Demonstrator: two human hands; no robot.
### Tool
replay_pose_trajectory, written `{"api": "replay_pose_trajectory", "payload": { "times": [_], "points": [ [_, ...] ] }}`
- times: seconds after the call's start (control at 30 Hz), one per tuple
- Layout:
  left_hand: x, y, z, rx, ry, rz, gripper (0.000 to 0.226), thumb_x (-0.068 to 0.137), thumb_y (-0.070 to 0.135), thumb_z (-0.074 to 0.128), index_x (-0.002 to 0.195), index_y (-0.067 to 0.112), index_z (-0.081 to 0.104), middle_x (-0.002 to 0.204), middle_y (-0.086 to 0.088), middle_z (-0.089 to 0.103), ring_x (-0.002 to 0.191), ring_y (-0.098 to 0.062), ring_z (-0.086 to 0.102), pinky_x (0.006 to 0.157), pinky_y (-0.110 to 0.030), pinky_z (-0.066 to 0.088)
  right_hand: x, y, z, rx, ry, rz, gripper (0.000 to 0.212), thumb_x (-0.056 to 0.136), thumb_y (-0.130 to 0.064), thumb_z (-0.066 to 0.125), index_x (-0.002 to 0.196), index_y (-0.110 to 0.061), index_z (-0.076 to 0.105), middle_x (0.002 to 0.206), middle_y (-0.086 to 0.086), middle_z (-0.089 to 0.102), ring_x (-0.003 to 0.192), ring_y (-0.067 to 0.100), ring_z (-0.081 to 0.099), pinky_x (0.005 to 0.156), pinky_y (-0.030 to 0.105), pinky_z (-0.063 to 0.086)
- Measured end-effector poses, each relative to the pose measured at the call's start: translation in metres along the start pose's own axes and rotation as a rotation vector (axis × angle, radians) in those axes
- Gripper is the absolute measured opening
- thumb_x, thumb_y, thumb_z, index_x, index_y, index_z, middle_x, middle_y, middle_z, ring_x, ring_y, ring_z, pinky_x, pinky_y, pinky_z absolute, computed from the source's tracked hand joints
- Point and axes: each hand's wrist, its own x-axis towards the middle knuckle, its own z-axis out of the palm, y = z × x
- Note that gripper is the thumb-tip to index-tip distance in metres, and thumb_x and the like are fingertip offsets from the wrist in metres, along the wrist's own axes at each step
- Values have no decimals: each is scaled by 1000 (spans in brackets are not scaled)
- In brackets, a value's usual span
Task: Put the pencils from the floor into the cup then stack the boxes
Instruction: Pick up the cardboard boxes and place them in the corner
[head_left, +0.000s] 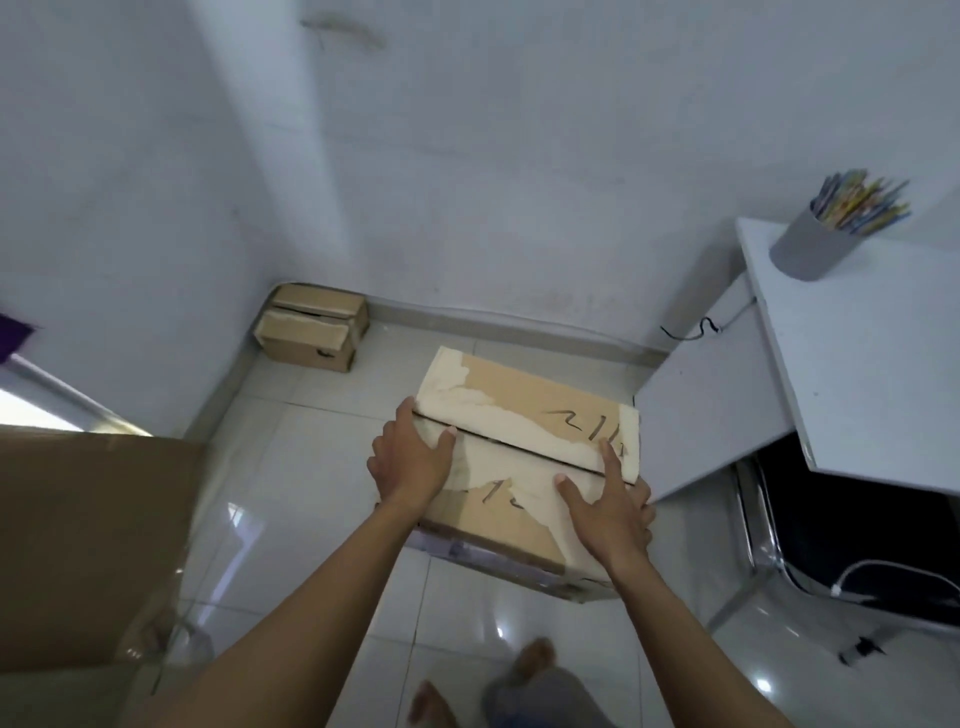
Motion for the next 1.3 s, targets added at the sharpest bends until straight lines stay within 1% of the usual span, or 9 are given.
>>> {"api": "replay_pose_trajectory", "payload": {
  "times": [0.2,0.4,0.6,0.67,0.87,0.97,1.07,1.2,1.3],
  "points": [
    [49,-2,-22,-22,-10,-75,74,83,48,62,144,23,28,139,-9,47,127,-33,43,103,-49,37,52,-62,15,-27,-30,-41,77,82,-64,56,148,-47,19,148,11,23,127,38,32,104,49,28],
    [137,7,-60,-34,76,-170,78,83,50,62,146,20,27,142,-10,46,127,-33,45,103,-50,41,131,-165,48,1,-128,-176,76,82,-63,57,147,-45,22,145,10,26,125,35,32,103,47,29],
    [215,15,-101,-74,152,-210,73,82,46,65,142,20,35,137,-9,51,124,-31,49,101,-51,43,185,-250,73,-27,-215,-292,78,83,-61,57,149,-44,19,144,9,25,124,34,32,101,46,31],
    [239,11,-110,-83,152,-216,71,83,45,65,142,21,35,138,-8,51,125,-31,49,101,-50,44,197,-275,86,-42,-240,-294,78,83,-60,57,149,-43,19,144,10,25,125,35,32,102,46,31],
    [322,-16,-144,-104,146,-248,79,83,45,65,148,18,29,147,-8,43,132,-30,43,106,-43,39,223,-345,138,-61,-227,-288,77,84,-61,57,149,-43,19,144,11,27,125,37,33,100,46,33],
    [367,-29,-159,-112,108,-206,73,83,42,66,144,18,35,144,-8,47,130,-30,46,105,-44,41,229,-374,165,-54,-211,-247,77,84,-61,57,149,-42,20,145,12,27,126,38,32,101,48,32],
    [414,-42,-181,-96,78,-190,73,84,42,64,145,20,33,145,-5,46,130,-30,45,104,-46,42,236,-411,193,-52,-181,-212,78,84,-59,59,149,-41,21,146,13,27,127,39,32,102,51,32],
    [468,-62,-211,-59,35,-154,76,85,42,63,148,17,28,149,-6,40,133,-29,42,106,-41,38,242,-458,224,1,-180,-186,77,84,-56,60,149,-39,23,147,13,27,130,39,31,104,53,32],
    [502,-74,-228,-38,2,-152,76,84,41,65,147,18,28,147,-6,44,130,-30,45,102,-37,39,243,-480,245,17,-185,-139,79,85,-56,60,151,-39,21,147,13,26,130,39,31,104,51,33]
  ]
}}
